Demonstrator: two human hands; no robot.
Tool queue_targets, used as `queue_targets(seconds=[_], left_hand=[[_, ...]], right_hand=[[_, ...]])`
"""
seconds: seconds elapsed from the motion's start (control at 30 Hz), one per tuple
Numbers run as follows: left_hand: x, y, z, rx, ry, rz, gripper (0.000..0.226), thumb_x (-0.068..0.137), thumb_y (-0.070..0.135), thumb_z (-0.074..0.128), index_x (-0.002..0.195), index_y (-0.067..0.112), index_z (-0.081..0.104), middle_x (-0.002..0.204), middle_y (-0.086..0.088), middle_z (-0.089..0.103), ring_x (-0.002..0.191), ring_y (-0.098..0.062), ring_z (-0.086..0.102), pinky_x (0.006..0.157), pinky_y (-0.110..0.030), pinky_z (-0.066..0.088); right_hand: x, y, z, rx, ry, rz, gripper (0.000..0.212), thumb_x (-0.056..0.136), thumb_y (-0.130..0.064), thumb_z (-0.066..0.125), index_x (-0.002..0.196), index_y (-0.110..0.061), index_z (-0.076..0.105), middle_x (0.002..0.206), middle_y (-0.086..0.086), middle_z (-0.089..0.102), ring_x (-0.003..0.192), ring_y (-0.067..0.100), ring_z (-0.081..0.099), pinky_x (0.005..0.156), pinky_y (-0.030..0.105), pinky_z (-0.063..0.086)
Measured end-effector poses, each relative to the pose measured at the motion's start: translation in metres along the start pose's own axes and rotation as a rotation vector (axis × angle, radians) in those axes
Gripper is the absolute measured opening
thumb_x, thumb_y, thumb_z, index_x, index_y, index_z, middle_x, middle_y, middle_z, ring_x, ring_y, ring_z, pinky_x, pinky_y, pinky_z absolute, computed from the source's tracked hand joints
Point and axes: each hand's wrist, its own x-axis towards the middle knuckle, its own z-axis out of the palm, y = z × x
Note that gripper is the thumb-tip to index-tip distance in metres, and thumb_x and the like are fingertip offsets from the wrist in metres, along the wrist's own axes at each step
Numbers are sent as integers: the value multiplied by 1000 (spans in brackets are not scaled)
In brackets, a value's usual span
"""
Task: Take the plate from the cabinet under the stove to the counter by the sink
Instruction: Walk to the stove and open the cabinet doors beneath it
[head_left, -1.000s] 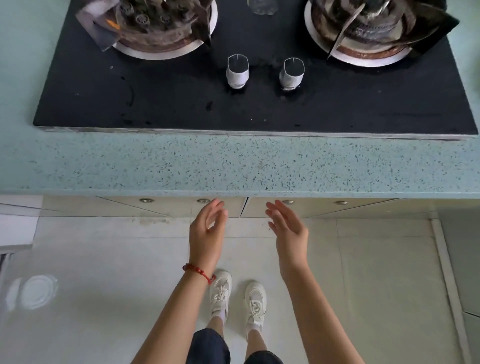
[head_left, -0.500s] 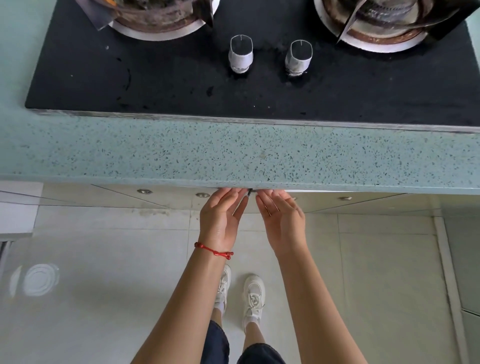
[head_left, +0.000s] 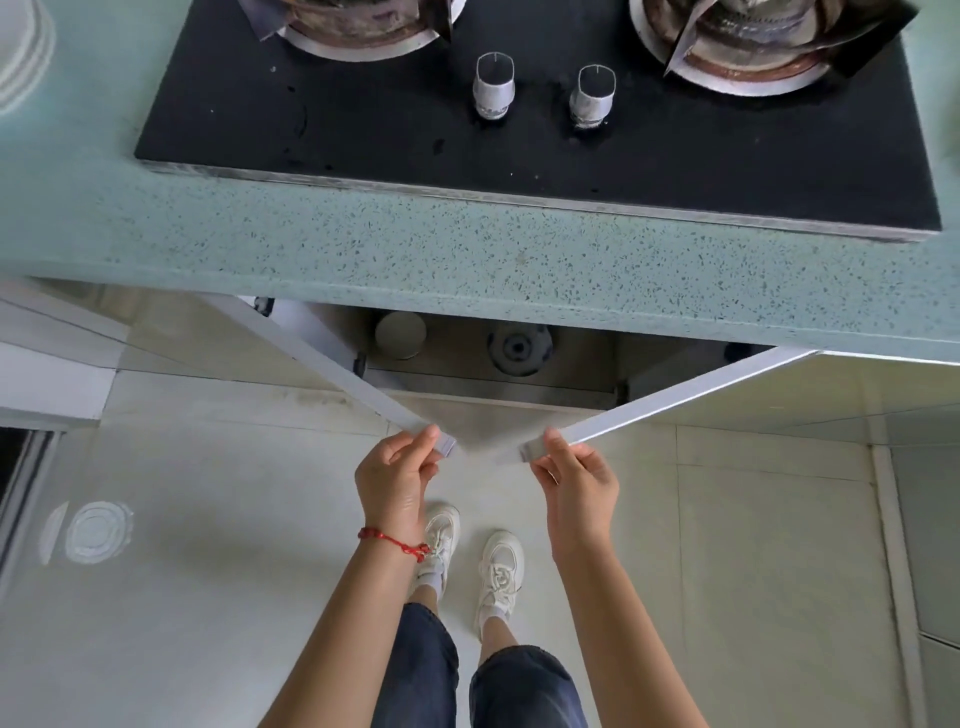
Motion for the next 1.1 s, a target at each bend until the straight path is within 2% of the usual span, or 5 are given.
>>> queue_targets(seconds=[0.3, 0.43, 0.77, 0.9, 1.1], left_hand=[[-20, -7, -43, 179, 42, 131, 45, 73, 14, 70, 34, 19, 48, 30, 8, 42, 40, -8, 36, 52, -26, 33], [-29, -10, -75, 240, 60, 167, 39, 71, 13, 70, 41, 14, 46, 41, -2, 46, 46, -15, 40, 51, -23, 36], [-42, -5, -146, 266, 46, 243, 24, 73, 1, 68, 55, 9, 54, 30, 14, 53, 33, 4, 48, 40, -3, 37], [-44, -4, -170, 305, 131, 253, 9, 72, 2, 70, 79, 1, 65, 53, 5, 65, 42, 7, 56, 45, -3, 43], [-42, 1, -208, 486, 235, 274, 10, 72, 11, 71, 81, 8, 68, 78, -11, 69, 61, -8, 60, 65, -21, 44]], right_hand=[[-24, 9, -58, -223, 43, -38, 33, 76, -12, 69, 58, -12, 41, 52, 0, 42, 41, 1, 47, 66, 25, 49], [-36, 7, -73, -294, 82, -89, 33, 77, -10, 67, 55, -12, 42, 51, 0, 42, 45, 6, 47, 62, 22, 48], [-64, 10, -124, -385, 249, -230, 30, 76, -9, 63, 51, -12, 46, 43, -5, 47, 46, 9, 47, 58, 24, 41], [-71, 11, -145, -427, 315, -258, 14, 76, -14, 65, 66, -9, 58, 58, 4, 55, 55, 15, 52, 60, 26, 43], [-77, 12, -171, -454, 469, -274, 13, 74, -19, 66, 81, -9, 66, 72, 9, 61, 64, 19, 51, 68, 33, 41]])
